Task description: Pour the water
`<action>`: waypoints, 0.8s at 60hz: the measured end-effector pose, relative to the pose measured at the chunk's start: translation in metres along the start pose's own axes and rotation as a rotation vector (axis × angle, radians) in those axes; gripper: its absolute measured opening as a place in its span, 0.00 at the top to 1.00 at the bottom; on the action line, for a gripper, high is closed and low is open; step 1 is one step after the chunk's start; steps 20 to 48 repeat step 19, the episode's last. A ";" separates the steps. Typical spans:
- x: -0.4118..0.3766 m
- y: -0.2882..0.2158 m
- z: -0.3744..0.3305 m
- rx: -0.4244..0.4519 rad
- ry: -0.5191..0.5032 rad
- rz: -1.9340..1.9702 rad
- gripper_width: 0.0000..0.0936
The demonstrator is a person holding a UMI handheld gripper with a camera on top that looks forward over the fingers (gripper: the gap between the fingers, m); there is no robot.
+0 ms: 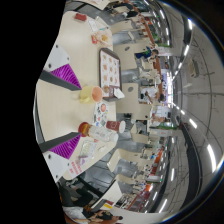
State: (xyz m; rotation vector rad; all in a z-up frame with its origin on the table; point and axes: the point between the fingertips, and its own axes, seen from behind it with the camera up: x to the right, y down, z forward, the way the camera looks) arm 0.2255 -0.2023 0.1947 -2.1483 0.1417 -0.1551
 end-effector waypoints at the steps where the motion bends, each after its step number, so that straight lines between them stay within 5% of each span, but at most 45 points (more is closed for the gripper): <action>1: -0.001 0.000 -0.003 0.001 0.000 -0.001 0.10; 48: -0.012 0.008 -0.021 0.006 -0.010 -0.016 0.10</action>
